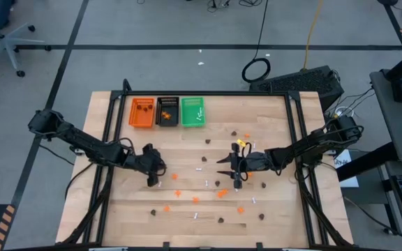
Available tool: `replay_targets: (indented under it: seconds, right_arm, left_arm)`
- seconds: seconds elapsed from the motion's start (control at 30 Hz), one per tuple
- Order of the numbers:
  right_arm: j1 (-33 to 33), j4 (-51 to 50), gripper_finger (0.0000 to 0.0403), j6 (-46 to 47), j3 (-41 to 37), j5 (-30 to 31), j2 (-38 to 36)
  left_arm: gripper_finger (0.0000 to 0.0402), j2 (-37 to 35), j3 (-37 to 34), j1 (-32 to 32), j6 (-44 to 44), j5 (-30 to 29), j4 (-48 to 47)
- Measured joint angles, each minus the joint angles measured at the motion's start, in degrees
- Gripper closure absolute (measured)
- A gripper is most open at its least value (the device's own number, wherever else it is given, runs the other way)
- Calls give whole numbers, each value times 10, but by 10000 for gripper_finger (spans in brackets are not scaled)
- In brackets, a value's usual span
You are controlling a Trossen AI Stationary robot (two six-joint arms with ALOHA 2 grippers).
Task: Sort Halloween decoration
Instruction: Put the white bone toy into the green bin
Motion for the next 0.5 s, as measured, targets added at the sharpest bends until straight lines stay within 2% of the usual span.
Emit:
replay_targets:
  seconds: [0.17,0.3,0.4,0.5]
  right_arm:
    - [13,52,231,-53,0,1,17]
    - [13,165,211,-120,0,4,63]
    - [15,262,191,-214,12,19,97]
    - [18,315,172,-333,48,30,126]
  left_arm:
    - [396,0,0,0,0,-20,102]
    - [396,0,0,0,7,-38,205]
    - [396,0,0,0,16,-46,274]
    - [396,0,1,0,34,-51,343]
